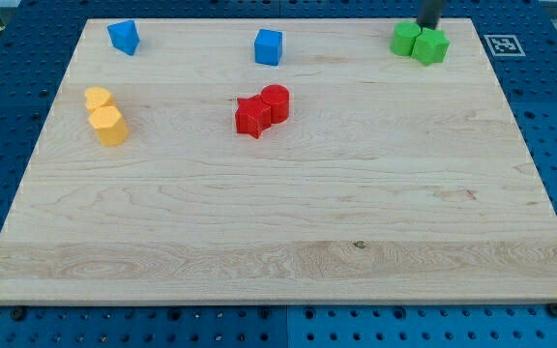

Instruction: Move the green star slightly downwards

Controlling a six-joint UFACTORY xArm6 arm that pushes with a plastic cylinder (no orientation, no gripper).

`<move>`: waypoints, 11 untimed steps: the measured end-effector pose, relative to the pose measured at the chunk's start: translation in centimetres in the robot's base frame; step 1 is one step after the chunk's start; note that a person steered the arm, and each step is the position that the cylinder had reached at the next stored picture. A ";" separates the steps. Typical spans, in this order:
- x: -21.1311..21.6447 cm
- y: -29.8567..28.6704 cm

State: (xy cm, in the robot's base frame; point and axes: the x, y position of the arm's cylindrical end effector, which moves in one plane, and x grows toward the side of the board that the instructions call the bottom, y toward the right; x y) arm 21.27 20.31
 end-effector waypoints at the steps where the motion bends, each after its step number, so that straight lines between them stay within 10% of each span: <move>1: 4.1 -1.2; 2: 8.9 -1.1; 5: 1.6 0.4; 8: 14.9 5.6; 11: 2.5 1.2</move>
